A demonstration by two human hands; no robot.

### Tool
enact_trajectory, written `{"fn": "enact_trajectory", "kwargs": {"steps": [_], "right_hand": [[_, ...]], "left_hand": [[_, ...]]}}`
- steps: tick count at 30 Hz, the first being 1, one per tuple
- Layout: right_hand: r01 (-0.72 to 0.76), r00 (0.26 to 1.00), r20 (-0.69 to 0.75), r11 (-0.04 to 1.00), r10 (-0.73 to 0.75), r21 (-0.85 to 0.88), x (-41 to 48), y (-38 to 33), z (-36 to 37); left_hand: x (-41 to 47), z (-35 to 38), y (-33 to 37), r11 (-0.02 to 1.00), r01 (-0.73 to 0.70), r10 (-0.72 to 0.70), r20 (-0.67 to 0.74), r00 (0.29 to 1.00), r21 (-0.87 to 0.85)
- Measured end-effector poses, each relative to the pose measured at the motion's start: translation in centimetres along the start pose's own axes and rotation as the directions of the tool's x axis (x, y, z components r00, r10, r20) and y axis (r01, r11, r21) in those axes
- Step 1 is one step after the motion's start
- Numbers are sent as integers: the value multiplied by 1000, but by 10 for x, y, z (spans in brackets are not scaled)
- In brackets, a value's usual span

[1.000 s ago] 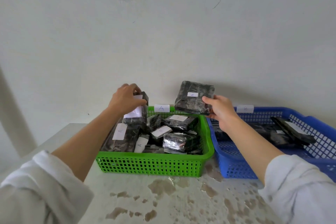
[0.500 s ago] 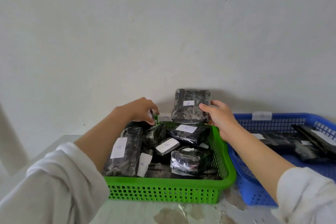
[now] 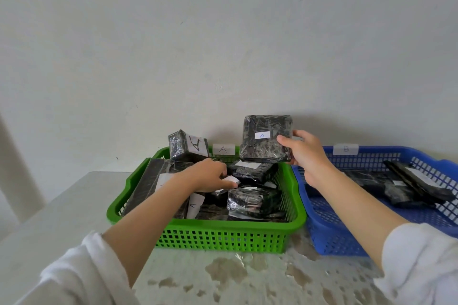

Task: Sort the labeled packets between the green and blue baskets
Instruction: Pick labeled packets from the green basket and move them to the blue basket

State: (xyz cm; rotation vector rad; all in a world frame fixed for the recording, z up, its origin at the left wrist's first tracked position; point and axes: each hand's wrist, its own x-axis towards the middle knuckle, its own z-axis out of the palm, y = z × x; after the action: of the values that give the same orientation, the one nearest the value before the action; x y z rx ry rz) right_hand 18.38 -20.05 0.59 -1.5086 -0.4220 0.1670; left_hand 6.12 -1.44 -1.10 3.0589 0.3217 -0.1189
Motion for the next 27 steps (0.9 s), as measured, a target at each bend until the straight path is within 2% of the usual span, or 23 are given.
{"fn": "enact_trajectory", "kwargs": {"steps": [5,10,13,15,17,19,23,27], "right_hand": [[8,1000,-20,1000,-8,-4,-2,-3,-11],[-10,999,-41,1000,10,-19,-6,-3,-23],[-34,997,-74,999,34,0,-12,-4,-36],[-60,993,-101,998,62,19,-17,-6,-48],[-78,988,-133,996,83,45,-22,-7,-63],[-91,980,-173,995,97,42,-28,-7,-82],[-134,962,-246,990,120,-41,-36,-4,-129],[-199,965,-209,960,157,-196,-41,3,-174]], "left_hand": [[9,-3,-1,998,30,-31,-18,999,-55],[0,-5,-8,927,13,-93,-196,976,-375],[-13,-16,-5,819,-23,-206,-330,921,-574],[-20,-25,5,769,-25,-309,-406,860,-639],[-23,-33,23,746,-40,-375,-469,800,-665],[-21,-39,48,734,-82,-381,-509,772,-674],[-9,-38,109,732,-166,-290,-523,802,-660],[6,-13,162,789,-179,-225,-547,806,-588]]}}
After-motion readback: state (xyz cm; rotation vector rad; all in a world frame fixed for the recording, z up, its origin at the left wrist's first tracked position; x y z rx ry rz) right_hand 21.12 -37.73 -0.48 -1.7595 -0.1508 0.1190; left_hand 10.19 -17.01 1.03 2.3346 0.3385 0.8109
